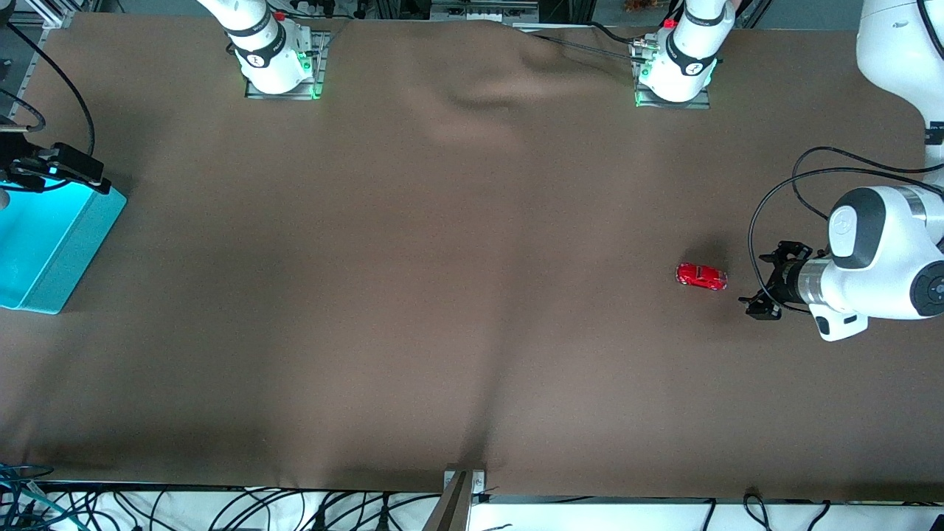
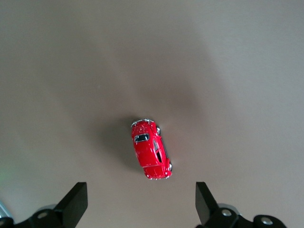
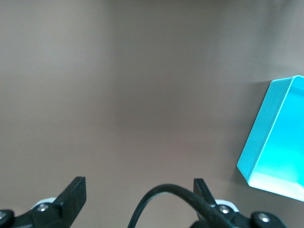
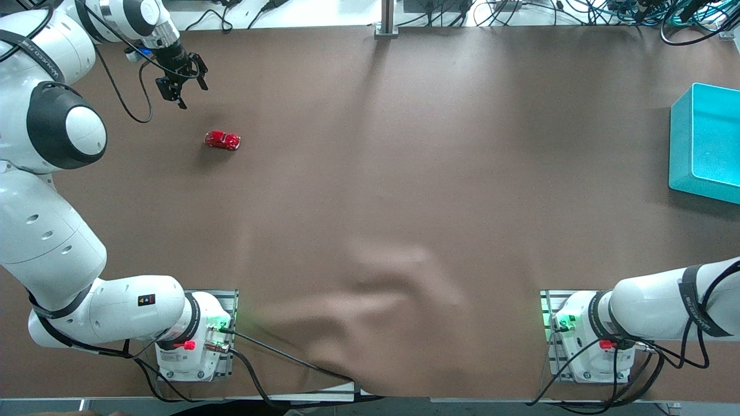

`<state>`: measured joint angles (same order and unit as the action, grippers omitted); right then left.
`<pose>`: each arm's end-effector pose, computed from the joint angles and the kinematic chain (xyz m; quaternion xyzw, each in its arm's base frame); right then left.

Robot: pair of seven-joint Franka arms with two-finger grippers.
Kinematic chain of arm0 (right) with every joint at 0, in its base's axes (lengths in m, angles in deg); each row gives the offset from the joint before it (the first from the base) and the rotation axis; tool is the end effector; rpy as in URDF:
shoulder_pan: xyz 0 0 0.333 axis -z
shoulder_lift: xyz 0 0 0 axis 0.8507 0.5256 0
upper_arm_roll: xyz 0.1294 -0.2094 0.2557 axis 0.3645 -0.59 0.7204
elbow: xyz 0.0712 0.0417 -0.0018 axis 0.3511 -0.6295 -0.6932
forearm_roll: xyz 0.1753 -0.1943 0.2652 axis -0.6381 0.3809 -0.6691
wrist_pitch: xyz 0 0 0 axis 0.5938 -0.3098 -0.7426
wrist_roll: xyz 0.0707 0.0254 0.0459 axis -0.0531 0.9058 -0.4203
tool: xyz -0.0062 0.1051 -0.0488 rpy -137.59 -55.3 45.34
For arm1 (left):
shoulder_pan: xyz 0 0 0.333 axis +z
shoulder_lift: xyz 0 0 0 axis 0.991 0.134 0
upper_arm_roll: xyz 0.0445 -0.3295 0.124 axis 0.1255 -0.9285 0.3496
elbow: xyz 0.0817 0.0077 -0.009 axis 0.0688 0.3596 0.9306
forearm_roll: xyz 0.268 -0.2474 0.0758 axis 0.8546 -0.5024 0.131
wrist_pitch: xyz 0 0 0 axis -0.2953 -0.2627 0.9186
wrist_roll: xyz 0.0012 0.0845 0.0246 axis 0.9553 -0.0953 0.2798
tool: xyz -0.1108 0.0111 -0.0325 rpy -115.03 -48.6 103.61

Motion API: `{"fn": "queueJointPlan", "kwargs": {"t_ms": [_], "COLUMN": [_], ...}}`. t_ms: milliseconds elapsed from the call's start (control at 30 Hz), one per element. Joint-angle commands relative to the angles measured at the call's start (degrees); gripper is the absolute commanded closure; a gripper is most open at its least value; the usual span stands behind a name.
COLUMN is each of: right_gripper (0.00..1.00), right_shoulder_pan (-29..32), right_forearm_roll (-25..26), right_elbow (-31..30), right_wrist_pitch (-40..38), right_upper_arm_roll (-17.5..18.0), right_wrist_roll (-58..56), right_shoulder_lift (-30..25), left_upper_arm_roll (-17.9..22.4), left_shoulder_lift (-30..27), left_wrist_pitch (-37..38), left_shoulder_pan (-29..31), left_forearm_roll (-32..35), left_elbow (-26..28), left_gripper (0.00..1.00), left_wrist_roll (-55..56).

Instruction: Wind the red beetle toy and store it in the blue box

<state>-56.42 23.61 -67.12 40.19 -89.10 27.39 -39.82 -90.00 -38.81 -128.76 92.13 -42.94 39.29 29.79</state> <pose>0.5551 -0.0275 0.6361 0.9998 -0.0027 -0.0209 0.0021 0.6493 0.0456 0.3388 -0.8175 -0.5520 0.1566 0.0507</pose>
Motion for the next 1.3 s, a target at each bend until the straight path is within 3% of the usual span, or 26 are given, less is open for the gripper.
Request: {"fn": "queueJointPlan", "kwargs": {"t_ms": [0, 367, 1267], "right_gripper": [0.0, 0.0, 0.0], "right_shoulder_pan": [0.1, 0.1, 0.1], "right_forearm_roll": [-1.1, -1.1, -1.1], "right_elbow": [1.3, 1.3, 1.3], "right_wrist_pitch": [-0.7, -0.7, -0.7], "right_upper_arm_roll": [-0.1, -0.1, -0.1], "right_wrist_roll": [-0.6, -0.5, -0.5], "right_shoulder_lift": [0.3, 0.3, 0.2], "left_upper_arm_roll": [-0.2, -0.2, -1.3], "left_shoulder_lift": [-0.5, -0.6, -0.9], "left_wrist_pitch": [-4.8, -15.3, -23.1], "left_shoulder_pan": [0.2, 0.1, -0.3], "left_forearm_roll": [0.8, 0.8, 0.6], "left_elbow": [4.4, 12.4, 22.3], "left_gripper": [0.0, 0.0, 0.0], "left_wrist_roll": [8.0, 18.6, 23.4]}}
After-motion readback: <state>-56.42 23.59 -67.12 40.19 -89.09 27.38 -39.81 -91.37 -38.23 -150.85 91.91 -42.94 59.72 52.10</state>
